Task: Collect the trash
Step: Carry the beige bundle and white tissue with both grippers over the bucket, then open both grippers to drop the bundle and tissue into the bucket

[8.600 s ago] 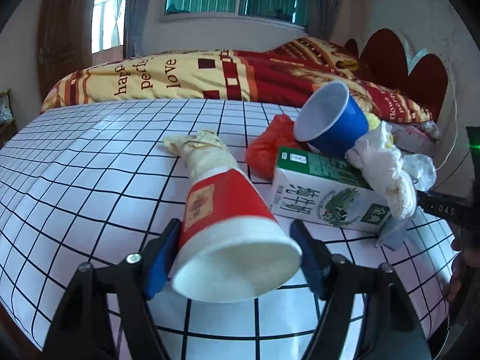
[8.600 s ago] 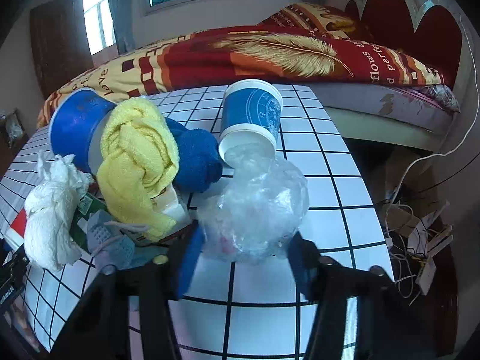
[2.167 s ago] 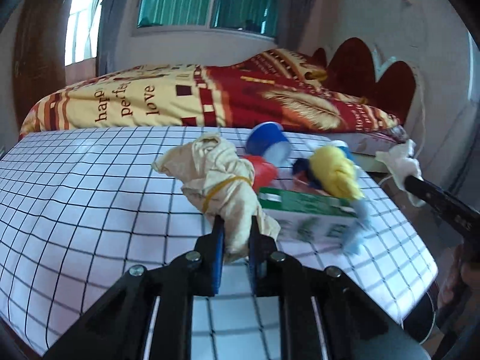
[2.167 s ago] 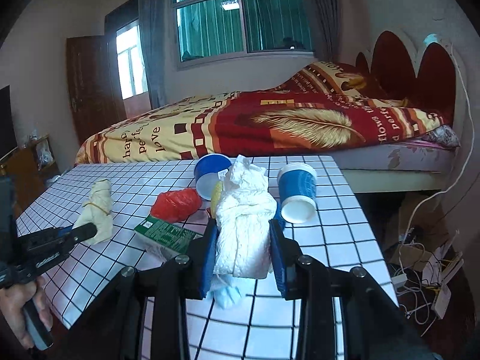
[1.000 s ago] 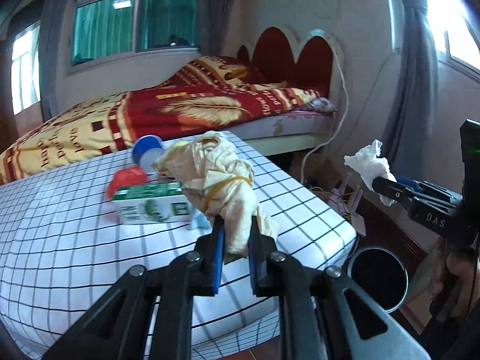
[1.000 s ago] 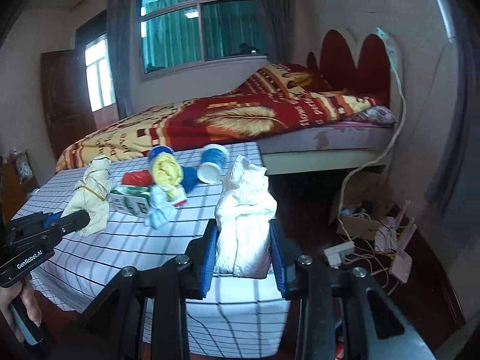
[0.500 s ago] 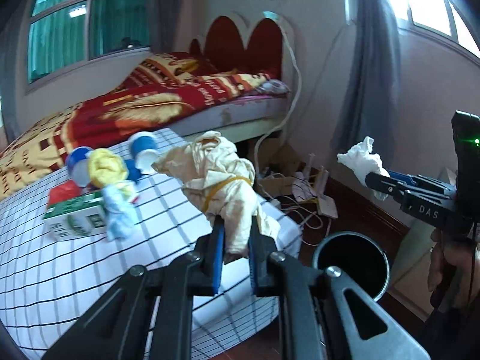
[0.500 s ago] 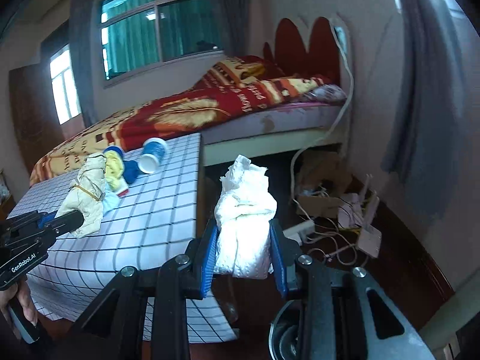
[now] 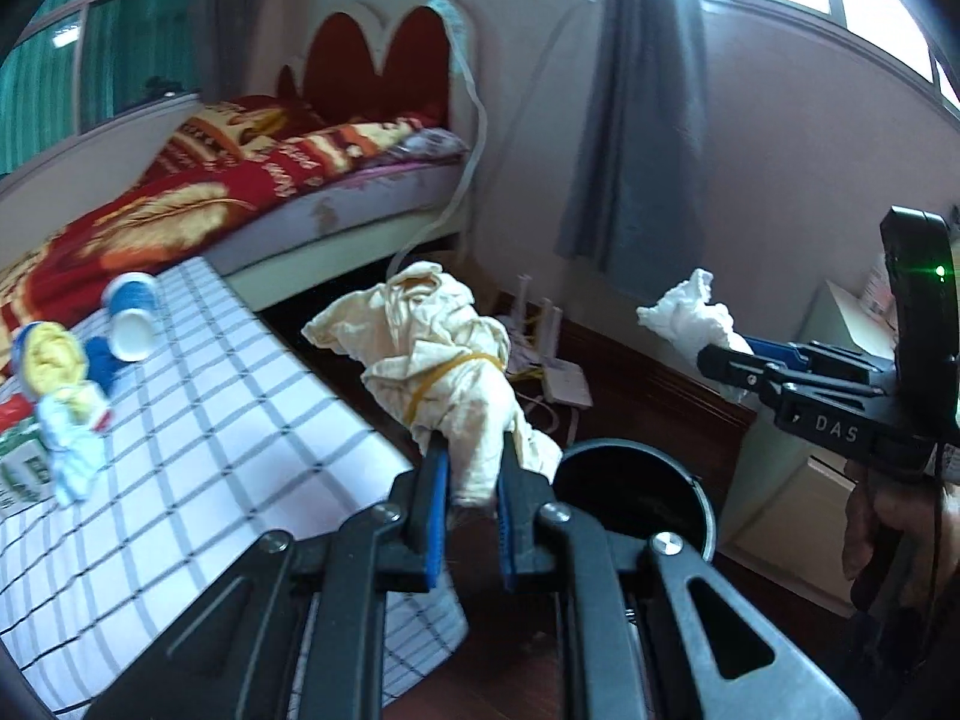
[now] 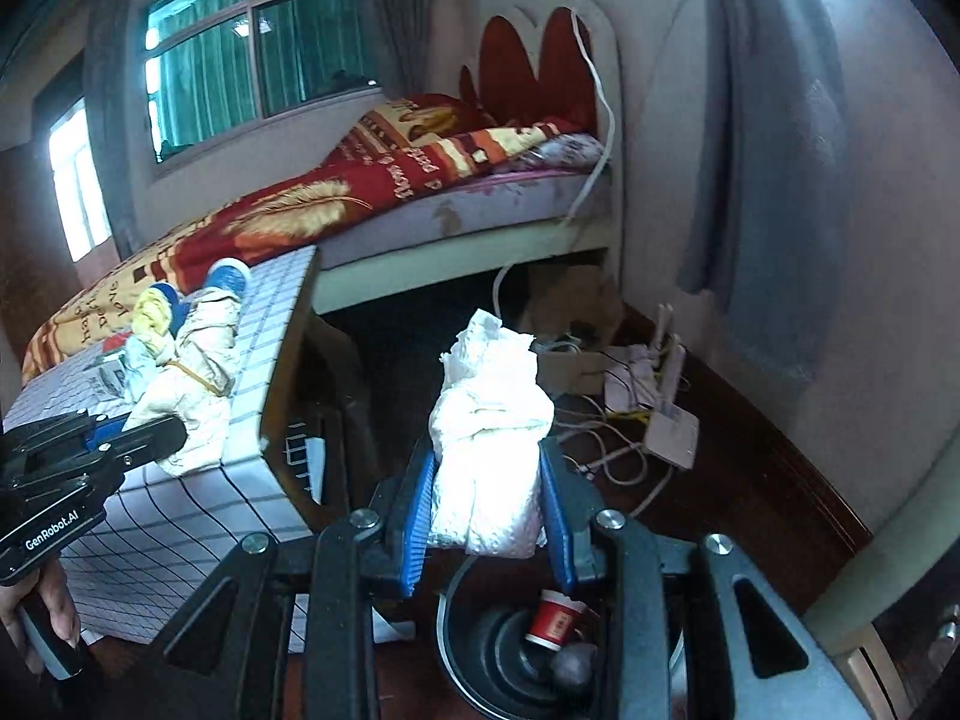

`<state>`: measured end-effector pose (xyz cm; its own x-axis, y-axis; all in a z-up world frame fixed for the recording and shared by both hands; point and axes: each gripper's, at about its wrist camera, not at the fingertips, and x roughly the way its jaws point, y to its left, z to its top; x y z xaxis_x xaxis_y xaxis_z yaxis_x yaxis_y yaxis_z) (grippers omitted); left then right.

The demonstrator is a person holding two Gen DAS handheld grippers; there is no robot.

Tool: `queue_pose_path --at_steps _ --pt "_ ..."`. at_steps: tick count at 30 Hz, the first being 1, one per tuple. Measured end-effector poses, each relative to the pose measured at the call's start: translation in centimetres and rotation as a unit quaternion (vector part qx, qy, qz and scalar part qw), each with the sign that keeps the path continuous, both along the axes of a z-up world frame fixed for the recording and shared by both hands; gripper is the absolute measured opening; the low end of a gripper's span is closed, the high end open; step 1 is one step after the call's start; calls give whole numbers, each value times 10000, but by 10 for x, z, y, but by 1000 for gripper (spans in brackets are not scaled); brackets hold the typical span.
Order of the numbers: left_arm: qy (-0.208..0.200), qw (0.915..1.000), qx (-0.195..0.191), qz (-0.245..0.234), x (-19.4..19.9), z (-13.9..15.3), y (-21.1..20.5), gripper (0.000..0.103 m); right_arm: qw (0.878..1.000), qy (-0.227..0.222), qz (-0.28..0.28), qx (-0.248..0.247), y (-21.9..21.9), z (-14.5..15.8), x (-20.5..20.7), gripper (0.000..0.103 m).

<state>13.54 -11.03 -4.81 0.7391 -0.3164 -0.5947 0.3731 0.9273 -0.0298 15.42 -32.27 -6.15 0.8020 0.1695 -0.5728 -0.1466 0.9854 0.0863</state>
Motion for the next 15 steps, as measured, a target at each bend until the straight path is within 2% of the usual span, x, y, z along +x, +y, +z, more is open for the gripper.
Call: queue_pose_path --at_steps 9,15 --pt "366 9977 102 -566 1 -30 -55 15 9989 363 -278 -72 -46 -30 -10 35" --pt "620 9950 153 -766 7 -54 -76 15 9978 573 -305 -99 -68 -54 -14 35"
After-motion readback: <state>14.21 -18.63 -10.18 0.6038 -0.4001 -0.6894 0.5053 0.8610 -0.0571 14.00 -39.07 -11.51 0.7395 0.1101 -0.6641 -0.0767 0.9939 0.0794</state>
